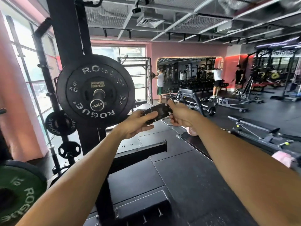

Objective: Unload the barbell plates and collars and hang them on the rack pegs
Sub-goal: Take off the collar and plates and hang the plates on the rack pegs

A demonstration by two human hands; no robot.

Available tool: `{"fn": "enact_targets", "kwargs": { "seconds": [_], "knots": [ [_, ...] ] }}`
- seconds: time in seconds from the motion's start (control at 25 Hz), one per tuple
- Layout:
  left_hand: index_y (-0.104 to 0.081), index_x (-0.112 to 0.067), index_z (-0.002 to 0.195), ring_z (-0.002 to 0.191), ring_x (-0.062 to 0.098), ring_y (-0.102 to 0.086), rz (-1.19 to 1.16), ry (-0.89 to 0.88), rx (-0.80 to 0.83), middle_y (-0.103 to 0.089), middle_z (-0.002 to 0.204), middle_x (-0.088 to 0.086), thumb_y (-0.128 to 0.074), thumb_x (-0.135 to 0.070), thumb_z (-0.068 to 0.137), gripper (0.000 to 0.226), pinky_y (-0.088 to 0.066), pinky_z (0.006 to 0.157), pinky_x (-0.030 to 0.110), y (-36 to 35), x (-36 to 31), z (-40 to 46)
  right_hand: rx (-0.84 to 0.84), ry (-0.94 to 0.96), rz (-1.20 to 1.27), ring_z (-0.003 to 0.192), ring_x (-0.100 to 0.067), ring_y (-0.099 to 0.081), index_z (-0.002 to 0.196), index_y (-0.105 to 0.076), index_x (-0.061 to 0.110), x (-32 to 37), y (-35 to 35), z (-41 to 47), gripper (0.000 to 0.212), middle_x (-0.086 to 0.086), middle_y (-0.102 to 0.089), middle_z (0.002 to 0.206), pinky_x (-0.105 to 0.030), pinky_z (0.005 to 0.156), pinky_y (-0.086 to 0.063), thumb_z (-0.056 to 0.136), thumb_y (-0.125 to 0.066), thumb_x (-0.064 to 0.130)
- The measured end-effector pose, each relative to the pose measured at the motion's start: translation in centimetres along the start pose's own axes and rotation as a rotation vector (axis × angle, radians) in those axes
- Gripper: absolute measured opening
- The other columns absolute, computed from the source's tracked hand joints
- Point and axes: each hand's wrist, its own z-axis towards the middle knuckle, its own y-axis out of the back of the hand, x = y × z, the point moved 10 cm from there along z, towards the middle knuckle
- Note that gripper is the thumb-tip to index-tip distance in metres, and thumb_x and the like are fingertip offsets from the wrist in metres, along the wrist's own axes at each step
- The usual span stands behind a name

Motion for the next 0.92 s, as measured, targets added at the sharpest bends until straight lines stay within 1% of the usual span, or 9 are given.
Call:
{"fn": "enact_targets", "kwargs": {
  "seconds": [0.12, 0.24, 0.4, 0.44, 0.52, 0.6, 0.76, 0.84, 0.92],
  "knots": [
    [-0.047, -0.015, 0.121, 0.109, 0.027, -0.067, 0.06, -0.059, -0.034, -0.063, 0.124, 0.013, -0.084, -0.017, 0.071, 0.062, -0.051, 0.1, 0.045, -1.2, 0.1, 4.7, -0.018, -0.027, 0.073, 0.047, -0.017, -0.048, 0.11, -0.046, 0.011, -1.2, 3.3, 2.9, 0.042, -0.008, -0.046, 0.064, -0.022, 0.041, -0.046, 0.097, -0.044, 0.05],
    [-0.044, -0.017, 0.123, 0.112, 0.029, -0.065, 0.168, -0.119, -0.036, -0.06, 0.125, 0.011, -0.083, -0.006, 0.074, 0.063, -0.053, 0.098, 0.044, -2.1, 0.5, 9.2, -0.035, -0.018, 0.126, 0.063, -0.027, -0.062, 0.101, -0.051, 0.008, -1.8, 6.1, 6.9, 0.032, -0.02, -0.059, 0.079, -0.032, 0.049, -0.057, 0.098, -0.05, 0.039],
    [-0.041, -0.013, 0.128, 0.116, 0.023, -0.059, 0.277, -0.158, -0.026, -0.058, 0.126, 0.013, -0.079, 0.004, 0.074, 0.069, -0.052, 0.097, 0.038, -2.8, 1.3, 14.1, -0.178, 0.018, 0.1, 0.076, -0.036, -0.069, 0.107, -0.053, -0.005, -3.1, 8.6, 13.4, 0.034, -0.024, -0.066, 0.103, -0.046, 0.05, -0.059, 0.096, -0.058, 0.027],
    [-0.04, -0.012, 0.129, 0.115, 0.021, -0.058, 0.291, -0.16, -0.026, -0.058, 0.126, 0.014, -0.079, 0.007, 0.074, 0.07, -0.051, 0.096, 0.037, -2.7, 1.7, 15.5, -0.198, 0.014, 0.089, 0.081, -0.037, -0.069, 0.109, -0.053, -0.006, -3.8, 8.9, 15.2, 0.037, -0.023, -0.066, 0.107, -0.046, 0.051, -0.059, 0.095, -0.059, 0.028],
    [-0.039, -0.01, 0.129, 0.112, 0.022, -0.058, 0.322, -0.149, -0.043, -0.057, 0.124, 0.012, -0.079, 0.009, 0.073, 0.072, -0.05, 0.095, 0.037, -1.8, 3.1, 18.3, -0.177, -0.013, 0.079, 0.087, -0.036, -0.069, 0.114, -0.054, -0.005, -5.2, 8.8, 18.5, 0.041, -0.022, -0.066, 0.109, -0.038, 0.046, -0.059, 0.095, -0.058, 0.031],
    [-0.037, -0.009, 0.129, 0.111, 0.022, -0.06, 0.348, -0.129, -0.056, -0.058, 0.121, 0.006, -0.08, 0.007, 0.072, 0.073, -0.052, 0.092, 0.034, -0.5, 4.7, 21.0, -0.13, -0.043, 0.076, 0.083, -0.034, -0.07, 0.116, -0.054, -0.003, -6.5, 8.2, 21.5, 0.043, -0.022, -0.066, 0.109, -0.034, 0.047, -0.059, 0.095, -0.057, 0.034],
    [-0.037, -0.012, 0.127, 0.11, 0.011, -0.057, 0.403, -0.099, -0.072, -0.057, 0.119, -0.001, -0.084, 0.003, 0.068, 0.077, -0.05, 0.083, 0.021, 3.7, 9.2, 28.2, -0.081, -0.097, 0.054, 0.069, -0.029, -0.069, 0.116, -0.058, 0.0, -9.7, 6.5, 29.4, 0.038, -0.018, -0.067, 0.099, -0.036, 0.054, -0.06, 0.093, -0.059, 0.031],
    [-0.036, -0.011, 0.127, 0.111, 0.009, -0.056, 0.423, -0.068, -0.077, -0.058, 0.117, -0.003, -0.086, 0.002, 0.067, 0.079, -0.05, 0.087, 0.023, 6.2, 12.7, 32.3, -0.065, -0.128, 0.027, 0.068, -0.028, -0.069, 0.11, -0.061, 0.002, -12.1, 5.4, 34.1, 0.03, -0.017, -0.067, 0.099, -0.035, 0.053, -0.06, 0.094, -0.059, 0.027],
    [-0.04, -0.011, 0.128, 0.115, 0.011, -0.055, 0.477, -0.048, -0.092, -0.059, 0.116, -0.005, -0.088, -0.001, 0.064, 0.081, -0.047, 0.097, 0.028, 8.3, 16.2, 35.8, -0.034, -0.154, -0.002, 0.072, -0.028, -0.068, 0.1, -0.062, 0.006, -14.6, 4.3, 37.8, 0.017, -0.018, -0.067, 0.103, -0.039, 0.06, -0.06, 0.096, -0.057, 0.022]
  ]
}}
